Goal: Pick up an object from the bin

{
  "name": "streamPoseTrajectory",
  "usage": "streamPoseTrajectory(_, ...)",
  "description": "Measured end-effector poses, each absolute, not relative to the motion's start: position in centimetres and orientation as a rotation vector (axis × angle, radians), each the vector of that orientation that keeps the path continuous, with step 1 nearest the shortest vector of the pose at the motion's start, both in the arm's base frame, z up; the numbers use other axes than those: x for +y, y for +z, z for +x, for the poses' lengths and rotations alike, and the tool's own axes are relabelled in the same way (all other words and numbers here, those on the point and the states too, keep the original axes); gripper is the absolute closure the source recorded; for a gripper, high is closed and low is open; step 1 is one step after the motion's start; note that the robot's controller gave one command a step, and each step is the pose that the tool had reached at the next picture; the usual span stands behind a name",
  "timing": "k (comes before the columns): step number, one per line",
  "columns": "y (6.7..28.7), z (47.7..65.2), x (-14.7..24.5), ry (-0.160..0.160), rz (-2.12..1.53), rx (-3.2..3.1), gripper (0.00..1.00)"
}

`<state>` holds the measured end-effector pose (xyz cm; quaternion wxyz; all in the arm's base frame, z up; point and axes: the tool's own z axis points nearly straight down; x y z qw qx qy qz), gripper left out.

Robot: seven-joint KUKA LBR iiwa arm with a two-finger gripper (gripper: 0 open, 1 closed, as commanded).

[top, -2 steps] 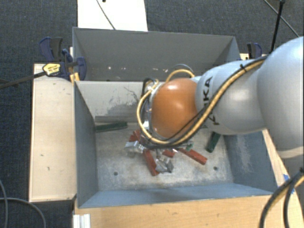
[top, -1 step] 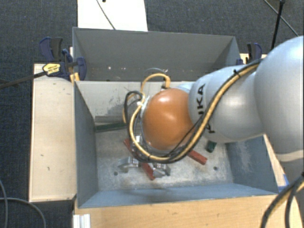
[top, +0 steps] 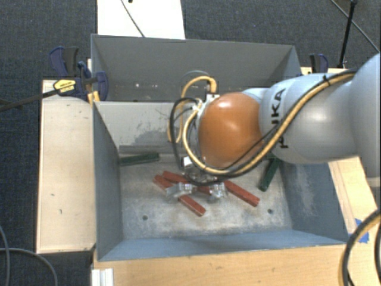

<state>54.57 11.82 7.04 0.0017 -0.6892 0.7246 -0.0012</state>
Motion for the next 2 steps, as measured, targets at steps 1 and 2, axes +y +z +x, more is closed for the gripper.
streamPoseTrajectory(1, 7.0, 54.4, 12.1, 0.003, -2.162, 2.276, 1.00)
streamPoseTrajectory(2, 19.0, 56.5, 14.8, -0.005, -2.299, 2.126, 1.00)
